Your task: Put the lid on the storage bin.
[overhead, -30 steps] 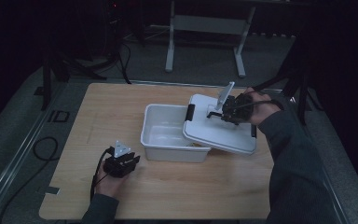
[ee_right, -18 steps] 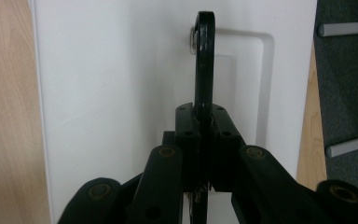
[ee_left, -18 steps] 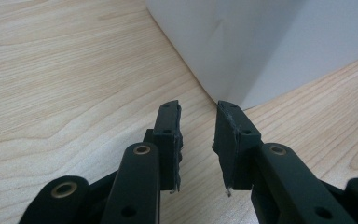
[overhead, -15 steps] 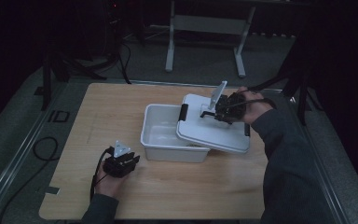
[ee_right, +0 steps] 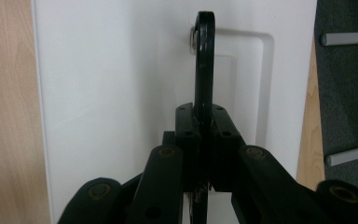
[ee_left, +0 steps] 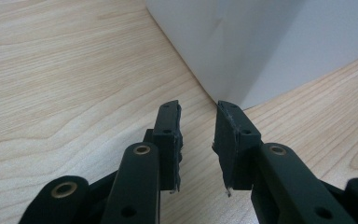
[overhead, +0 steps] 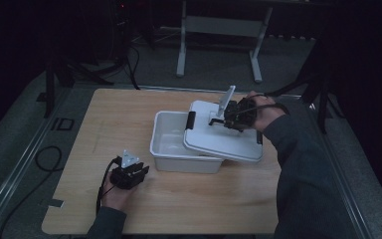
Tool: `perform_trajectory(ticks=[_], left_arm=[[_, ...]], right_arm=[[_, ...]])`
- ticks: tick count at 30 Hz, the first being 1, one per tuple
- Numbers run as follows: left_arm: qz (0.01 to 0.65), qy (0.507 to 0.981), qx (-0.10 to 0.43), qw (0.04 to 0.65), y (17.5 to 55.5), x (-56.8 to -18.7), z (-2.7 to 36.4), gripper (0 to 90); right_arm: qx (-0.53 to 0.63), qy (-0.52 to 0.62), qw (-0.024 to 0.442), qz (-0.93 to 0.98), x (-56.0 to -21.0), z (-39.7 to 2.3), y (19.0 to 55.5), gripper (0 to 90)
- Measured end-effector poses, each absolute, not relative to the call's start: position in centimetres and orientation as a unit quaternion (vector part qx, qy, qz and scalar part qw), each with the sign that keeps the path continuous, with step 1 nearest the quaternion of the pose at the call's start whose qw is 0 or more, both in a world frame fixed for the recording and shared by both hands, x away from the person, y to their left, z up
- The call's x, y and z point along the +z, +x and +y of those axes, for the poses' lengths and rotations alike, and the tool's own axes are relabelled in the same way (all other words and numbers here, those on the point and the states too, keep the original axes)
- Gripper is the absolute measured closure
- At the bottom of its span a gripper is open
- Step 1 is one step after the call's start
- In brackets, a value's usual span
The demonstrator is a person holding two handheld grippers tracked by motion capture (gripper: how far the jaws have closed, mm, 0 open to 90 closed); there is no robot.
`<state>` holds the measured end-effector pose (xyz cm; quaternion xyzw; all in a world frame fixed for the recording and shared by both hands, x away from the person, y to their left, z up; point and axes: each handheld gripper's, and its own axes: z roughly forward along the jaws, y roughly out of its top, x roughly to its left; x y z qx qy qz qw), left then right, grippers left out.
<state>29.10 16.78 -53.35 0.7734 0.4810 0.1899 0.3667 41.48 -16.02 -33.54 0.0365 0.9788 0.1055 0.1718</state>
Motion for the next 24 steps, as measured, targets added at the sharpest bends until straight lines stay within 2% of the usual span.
perform_trajectory(ticks=[24], left_arm=[[0.482, 0.772, 0.191, 0.368, 29.1, -53.3, 16.9, 70.7]], right_arm=[[0.107, 0.019, 0.174, 0.979, -33.4, -13.8, 41.3, 84.5]])
